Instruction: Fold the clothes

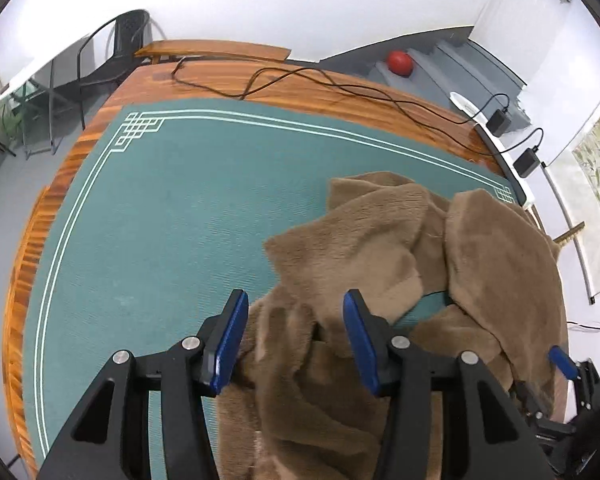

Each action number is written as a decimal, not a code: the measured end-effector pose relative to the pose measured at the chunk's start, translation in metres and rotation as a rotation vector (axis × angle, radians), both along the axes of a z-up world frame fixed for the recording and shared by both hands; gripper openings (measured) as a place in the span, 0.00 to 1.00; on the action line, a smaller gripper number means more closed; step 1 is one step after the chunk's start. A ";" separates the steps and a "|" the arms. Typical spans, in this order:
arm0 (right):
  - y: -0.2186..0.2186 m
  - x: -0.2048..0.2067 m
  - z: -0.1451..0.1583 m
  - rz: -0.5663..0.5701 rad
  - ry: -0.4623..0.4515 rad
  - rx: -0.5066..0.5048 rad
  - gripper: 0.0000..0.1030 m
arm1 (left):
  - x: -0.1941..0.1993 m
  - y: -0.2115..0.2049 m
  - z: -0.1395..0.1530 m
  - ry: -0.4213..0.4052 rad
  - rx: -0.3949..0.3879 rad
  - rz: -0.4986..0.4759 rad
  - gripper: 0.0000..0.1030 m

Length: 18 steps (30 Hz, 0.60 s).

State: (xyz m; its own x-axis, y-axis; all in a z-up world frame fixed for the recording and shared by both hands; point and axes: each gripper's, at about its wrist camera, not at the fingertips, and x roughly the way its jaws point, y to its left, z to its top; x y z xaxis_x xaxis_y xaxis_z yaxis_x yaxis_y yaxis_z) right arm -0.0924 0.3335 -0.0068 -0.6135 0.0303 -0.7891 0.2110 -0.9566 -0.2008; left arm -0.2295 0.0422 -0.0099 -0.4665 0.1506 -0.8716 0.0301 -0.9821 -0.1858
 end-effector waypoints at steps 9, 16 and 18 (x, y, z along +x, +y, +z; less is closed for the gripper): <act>0.031 -0.016 -0.007 -0.169 0.013 -0.047 0.35 | -0.004 0.005 -0.012 -0.041 0.004 -0.038 0.67; 0.120 0.021 0.014 -0.517 0.122 -0.067 0.35 | -0.012 0.035 -0.019 -0.064 -0.009 -0.111 0.72; 0.156 0.039 0.014 -0.671 0.134 -0.073 0.35 | -0.014 0.045 -0.019 -0.065 -0.015 -0.137 0.73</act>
State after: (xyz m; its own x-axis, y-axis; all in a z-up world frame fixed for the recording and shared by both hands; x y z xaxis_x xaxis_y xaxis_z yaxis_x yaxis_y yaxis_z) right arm -0.0537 0.4893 0.0071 -0.5728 0.3873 -0.7224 -0.4536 -0.8839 -0.1141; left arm -0.2434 0.0875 -0.0291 -0.3851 0.1955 -0.9019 -0.0931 -0.9805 -0.1728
